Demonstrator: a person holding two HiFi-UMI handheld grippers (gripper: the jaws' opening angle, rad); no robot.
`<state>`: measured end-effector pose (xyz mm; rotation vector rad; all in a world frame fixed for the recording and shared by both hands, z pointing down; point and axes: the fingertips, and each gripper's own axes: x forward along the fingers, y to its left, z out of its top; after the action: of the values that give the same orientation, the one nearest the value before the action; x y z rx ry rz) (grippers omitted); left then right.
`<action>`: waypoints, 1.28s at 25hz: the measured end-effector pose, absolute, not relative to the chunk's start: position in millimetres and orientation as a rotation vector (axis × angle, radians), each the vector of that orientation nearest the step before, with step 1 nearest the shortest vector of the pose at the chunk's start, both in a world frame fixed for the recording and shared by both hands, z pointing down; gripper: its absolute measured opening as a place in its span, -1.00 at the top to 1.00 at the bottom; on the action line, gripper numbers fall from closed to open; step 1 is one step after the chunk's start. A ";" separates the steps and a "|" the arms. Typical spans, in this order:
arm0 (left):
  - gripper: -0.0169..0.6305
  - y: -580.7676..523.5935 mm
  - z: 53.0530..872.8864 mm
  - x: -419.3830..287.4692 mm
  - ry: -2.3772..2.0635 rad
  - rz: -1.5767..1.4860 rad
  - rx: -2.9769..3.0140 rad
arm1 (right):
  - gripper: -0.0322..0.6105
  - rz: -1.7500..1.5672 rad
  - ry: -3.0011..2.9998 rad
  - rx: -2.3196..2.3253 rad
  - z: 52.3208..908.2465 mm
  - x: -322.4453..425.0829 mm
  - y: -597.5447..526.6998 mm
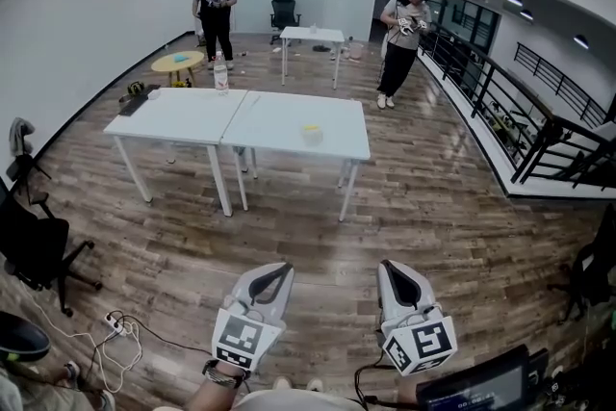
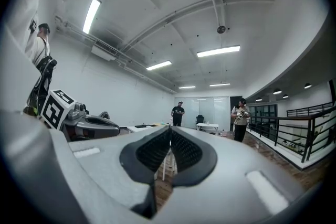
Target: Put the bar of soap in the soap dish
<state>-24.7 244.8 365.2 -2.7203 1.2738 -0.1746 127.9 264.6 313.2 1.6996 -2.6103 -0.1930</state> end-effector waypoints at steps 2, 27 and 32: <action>0.92 249.8 363.4 -30.5 1.268 -0.168 -2.723 | 0.89 -0.187 -2.605 1.702 313.5 122.1 268.4; 0.92 339.5 362.1 -37.3 1.296 -0.178 -2.734 | 0.89 -0.159 -2.654 1.652 310.0 106.0 355.0; 0.92 381.3 365.0 -13.0 1.294 -0.175 -2.731 | 0.89 -0.149 -2.645 1.656 317.4 134.3 398.8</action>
<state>-13.0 381.3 365.0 -2.7310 1.2941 -0.1747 134.3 398.8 317.4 1.6562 -2.6448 -0.1487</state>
